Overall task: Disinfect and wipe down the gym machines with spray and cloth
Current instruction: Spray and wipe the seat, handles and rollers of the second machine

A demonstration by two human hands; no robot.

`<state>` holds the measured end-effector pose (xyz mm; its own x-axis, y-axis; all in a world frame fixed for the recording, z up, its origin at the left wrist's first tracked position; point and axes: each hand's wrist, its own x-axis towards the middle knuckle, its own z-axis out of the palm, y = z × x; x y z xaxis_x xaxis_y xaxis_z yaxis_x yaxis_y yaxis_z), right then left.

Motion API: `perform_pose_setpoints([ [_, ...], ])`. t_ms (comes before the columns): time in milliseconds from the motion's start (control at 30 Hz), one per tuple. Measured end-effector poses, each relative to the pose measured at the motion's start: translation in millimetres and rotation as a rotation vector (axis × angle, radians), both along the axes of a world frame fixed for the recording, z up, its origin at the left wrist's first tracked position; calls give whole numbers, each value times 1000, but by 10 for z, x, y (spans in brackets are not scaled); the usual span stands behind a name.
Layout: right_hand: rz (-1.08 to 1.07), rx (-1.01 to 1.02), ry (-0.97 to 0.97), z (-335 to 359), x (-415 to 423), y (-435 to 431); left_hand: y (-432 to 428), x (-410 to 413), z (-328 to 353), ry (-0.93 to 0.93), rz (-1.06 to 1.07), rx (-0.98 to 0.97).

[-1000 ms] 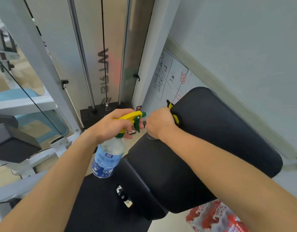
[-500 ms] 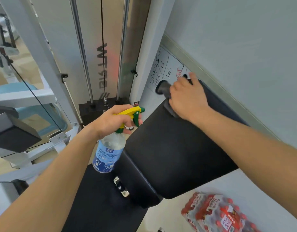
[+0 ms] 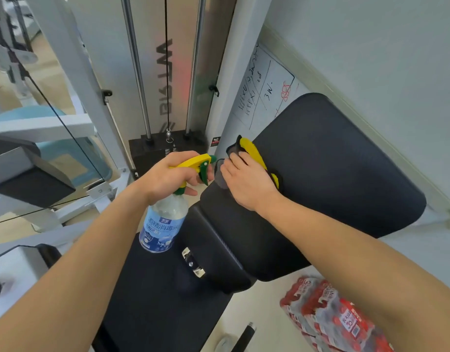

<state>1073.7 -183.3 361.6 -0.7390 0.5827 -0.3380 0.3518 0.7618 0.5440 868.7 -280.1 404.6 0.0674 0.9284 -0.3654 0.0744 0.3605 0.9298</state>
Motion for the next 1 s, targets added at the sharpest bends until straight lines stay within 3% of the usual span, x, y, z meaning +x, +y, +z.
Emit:
perform_pose_setpoints([
  [133, 1, 45, 113, 315, 680, -154, -149, 179, 2, -85, 107, 0],
  [333, -267, 324, 408, 950, 1084, 0, -390, 527, 26, -108, 121, -5],
  [433, -267, 364, 426, 740, 919, -37, -489, 677, -32, -98, 176, 1],
  [600, -59, 226, 330, 15, 817, -316, -370, 925, -105, -14, 256, 23],
  [800, -35, 112, 267, -391, 1399, -959, -306, 1271, -33, -22, 387, 88],
  [1000, -191, 371, 517, 121, 2038, -983, -563, 1799, -153, -51, 439, 59],
])
